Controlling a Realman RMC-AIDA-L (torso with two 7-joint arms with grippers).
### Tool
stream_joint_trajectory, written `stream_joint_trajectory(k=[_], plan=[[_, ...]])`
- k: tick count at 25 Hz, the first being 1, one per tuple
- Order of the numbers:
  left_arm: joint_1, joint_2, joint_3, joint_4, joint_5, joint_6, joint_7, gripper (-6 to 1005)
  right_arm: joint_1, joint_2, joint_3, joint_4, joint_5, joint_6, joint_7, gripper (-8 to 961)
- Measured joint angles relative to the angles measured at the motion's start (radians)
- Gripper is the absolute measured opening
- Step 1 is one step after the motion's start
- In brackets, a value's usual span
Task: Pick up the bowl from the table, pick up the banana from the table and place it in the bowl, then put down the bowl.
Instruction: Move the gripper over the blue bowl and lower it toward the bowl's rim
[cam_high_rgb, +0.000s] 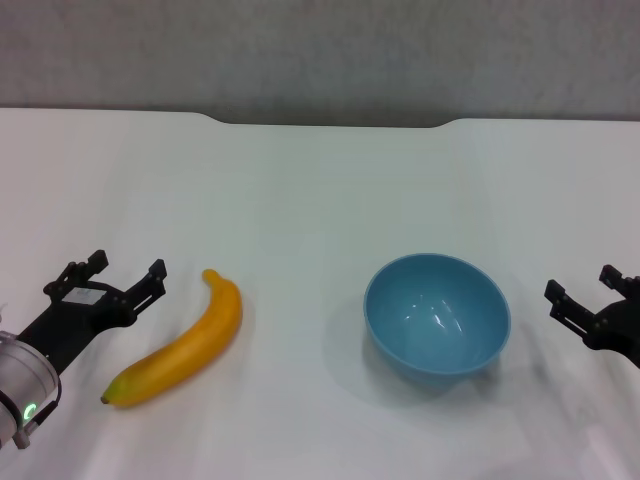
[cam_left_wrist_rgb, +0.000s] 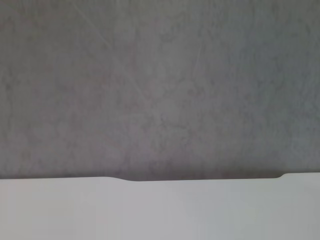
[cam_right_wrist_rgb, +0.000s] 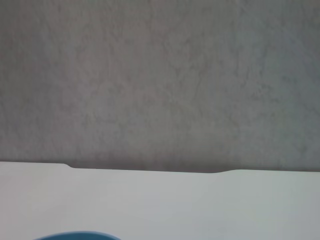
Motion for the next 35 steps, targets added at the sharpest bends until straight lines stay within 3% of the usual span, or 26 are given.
stream_joint_trajectory(k=[16,21,24,28,29,31,35], plan=[[0.012,0.001,0.019,-0.036,0.006,-0.002,-0.019,890,-0.006,0.001,-0.023,0.01,0.0,0.048,0.018,879],[0.097,0.017,0.05,-0.227,0.023,0.074,-0.056,890,-0.035,-0.01,-0.025,0.076,-0.01,0.064,0.099,879],[0.174,0.018,0.048,-0.427,0.1,0.239,-0.104,890,-0.078,-0.012,-0.025,0.166,-0.018,0.047,0.119,880],[0.242,0.021,0.051,-0.68,0.297,0.479,-0.282,890,-0.132,-0.019,-0.018,0.315,-0.081,-0.026,0.202,876],[0.263,0.023,0.052,-0.752,0.393,0.526,-0.397,890,-0.163,-0.02,-0.013,0.416,-0.145,-0.101,0.266,874],[0.268,0.026,0.052,-0.776,0.433,0.538,-0.454,890,-0.176,-0.021,-0.011,0.468,-0.183,-0.144,0.299,871],[0.278,0.061,0.052,-0.858,0.641,0.567,-0.744,889,-0.215,-0.023,0.004,0.676,-0.415,-0.315,0.511,866]])
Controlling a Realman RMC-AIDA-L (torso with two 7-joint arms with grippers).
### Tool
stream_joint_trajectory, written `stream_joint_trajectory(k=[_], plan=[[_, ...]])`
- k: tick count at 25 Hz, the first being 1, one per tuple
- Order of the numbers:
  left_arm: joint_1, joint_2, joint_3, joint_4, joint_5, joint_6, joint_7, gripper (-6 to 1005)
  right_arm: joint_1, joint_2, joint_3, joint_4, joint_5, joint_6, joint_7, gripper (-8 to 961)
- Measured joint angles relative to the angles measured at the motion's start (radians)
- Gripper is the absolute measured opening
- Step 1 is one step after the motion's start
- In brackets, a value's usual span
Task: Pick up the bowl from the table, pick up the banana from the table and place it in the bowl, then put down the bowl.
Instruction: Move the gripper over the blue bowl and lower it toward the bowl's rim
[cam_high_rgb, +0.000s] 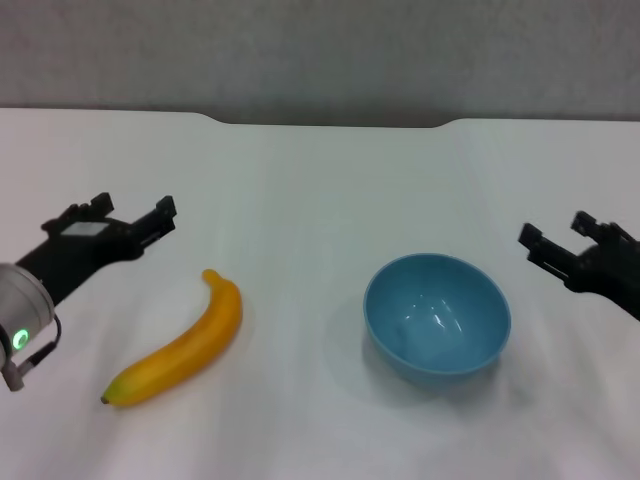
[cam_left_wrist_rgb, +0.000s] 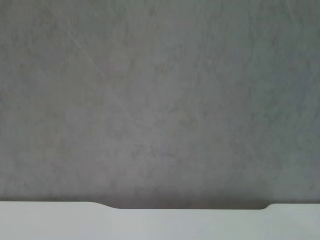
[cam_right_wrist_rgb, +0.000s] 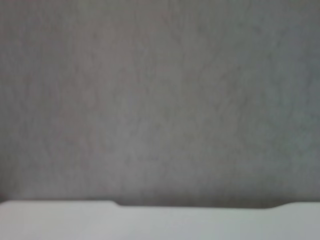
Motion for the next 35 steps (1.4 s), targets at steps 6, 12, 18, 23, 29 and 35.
stream_joint_trajectory(k=[6,12,18,23,29,35], plan=[[-0.015,0.039,-0.035,-0.078,0.476,-0.055,-0.507,889,-0.003,0.0,0.081,0.173,-0.444,-0.069,0.44,857],[-0.06,-0.028,-0.185,-0.152,1.075,-0.254,-0.951,889,0.047,0.0,0.163,0.284,-0.909,-0.037,0.894,849],[-0.157,-0.045,-0.24,-0.183,1.506,-0.433,-1.282,889,0.124,0.0,0.2,0.327,-1.223,0.053,1.17,840],[-0.198,-0.045,-0.243,-0.213,1.675,-0.53,-1.365,888,0.217,0.001,0.234,0.298,-1.418,0.117,1.357,833],[-0.241,-0.05,-0.213,-0.231,1.877,-0.604,-1.466,888,0.344,0.002,0.271,0.249,-1.614,0.232,1.515,825],[-0.25,-0.052,-0.187,-0.223,1.954,-0.606,-1.49,888,0.454,0.003,0.269,0.133,-1.658,0.269,1.58,816]])
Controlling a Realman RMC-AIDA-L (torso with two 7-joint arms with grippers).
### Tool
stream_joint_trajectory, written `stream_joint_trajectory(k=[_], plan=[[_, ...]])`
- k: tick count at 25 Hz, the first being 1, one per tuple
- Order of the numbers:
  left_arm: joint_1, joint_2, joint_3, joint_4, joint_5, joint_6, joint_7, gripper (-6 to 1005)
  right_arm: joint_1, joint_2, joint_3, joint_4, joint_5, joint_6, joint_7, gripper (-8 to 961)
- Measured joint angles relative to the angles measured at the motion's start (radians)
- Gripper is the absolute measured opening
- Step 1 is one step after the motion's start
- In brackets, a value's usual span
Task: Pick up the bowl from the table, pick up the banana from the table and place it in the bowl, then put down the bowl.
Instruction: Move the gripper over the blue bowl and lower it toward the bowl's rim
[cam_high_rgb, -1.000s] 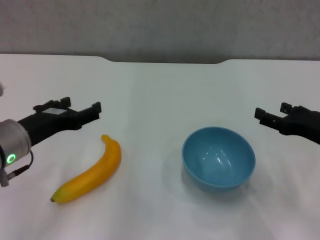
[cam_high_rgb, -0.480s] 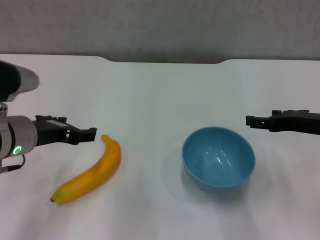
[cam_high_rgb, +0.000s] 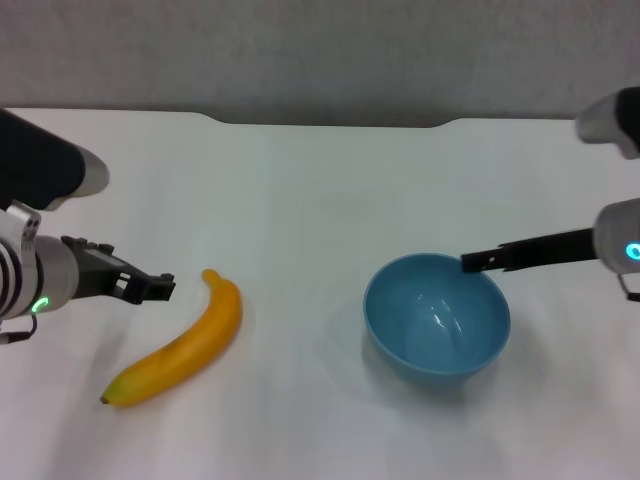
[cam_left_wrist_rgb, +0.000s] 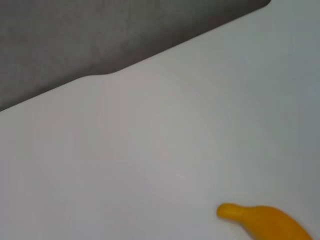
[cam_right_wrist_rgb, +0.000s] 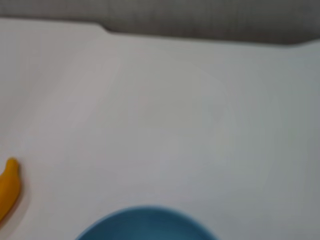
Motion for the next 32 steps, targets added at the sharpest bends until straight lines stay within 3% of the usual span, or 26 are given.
stream_joint_trajectory(k=[9,23,32], plan=[[-0.005,0.0,0.01,0.012,0.011,0.003,-0.008,887,0.155,-0.001,0.006,-0.213,-0.132,0.035,0.074,803],[-0.027,-0.002,0.034,0.024,0.011,0.011,-0.016,887,0.21,0.004,-0.009,-0.323,-0.14,0.007,0.071,783],[-0.028,0.0,0.047,0.03,0.011,0.025,-0.027,886,0.205,0.006,-0.059,-0.329,-0.134,-0.026,0.071,739]])
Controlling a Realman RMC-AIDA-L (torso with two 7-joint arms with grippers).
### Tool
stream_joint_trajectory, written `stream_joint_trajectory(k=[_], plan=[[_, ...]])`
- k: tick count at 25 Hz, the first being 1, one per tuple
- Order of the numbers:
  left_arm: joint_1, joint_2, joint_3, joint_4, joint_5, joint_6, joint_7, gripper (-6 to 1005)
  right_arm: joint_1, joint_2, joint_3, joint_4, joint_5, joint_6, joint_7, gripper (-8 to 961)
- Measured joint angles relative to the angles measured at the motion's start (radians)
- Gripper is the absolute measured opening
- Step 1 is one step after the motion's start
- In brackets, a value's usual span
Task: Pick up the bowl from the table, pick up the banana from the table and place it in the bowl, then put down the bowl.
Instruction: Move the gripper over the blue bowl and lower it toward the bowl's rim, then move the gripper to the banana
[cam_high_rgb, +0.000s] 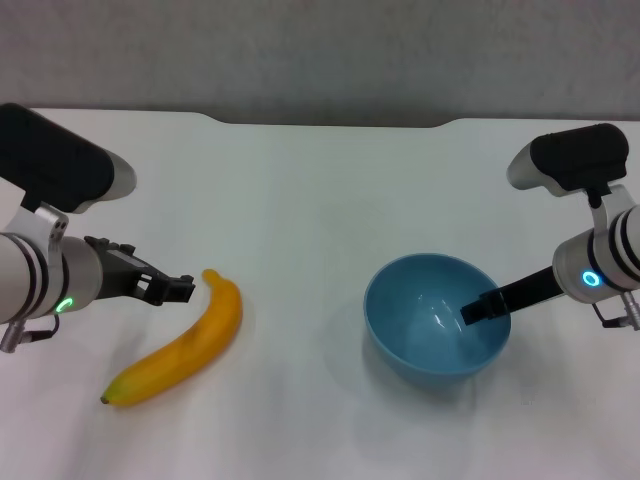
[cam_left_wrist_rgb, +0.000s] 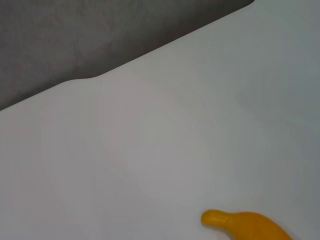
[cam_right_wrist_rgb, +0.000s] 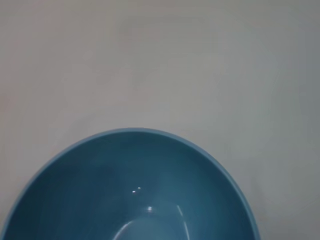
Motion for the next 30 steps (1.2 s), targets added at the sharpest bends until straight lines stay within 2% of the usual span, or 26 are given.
stream_joint_trajectory(k=[13,18,25,30], plan=[[0.007,0.0,-0.004,0.009,0.001,0.011,0.0,857,-0.028,0.001,-0.002,0.002,-0.003,-0.051,-0.023,324],[0.007,0.0,-0.005,0.01,0.001,0.011,0.0,796,-0.033,0.001,-0.002,0.002,-0.008,-0.063,-0.028,87],[0.01,0.002,-0.001,0.025,0.001,0.027,0.002,765,-0.065,0.002,-0.002,0.04,0.002,-0.076,-0.035,46],[0.019,0.001,-0.001,0.013,-0.009,0.053,0.002,750,-0.124,0.003,-0.002,0.129,0.02,-0.08,-0.035,45]])
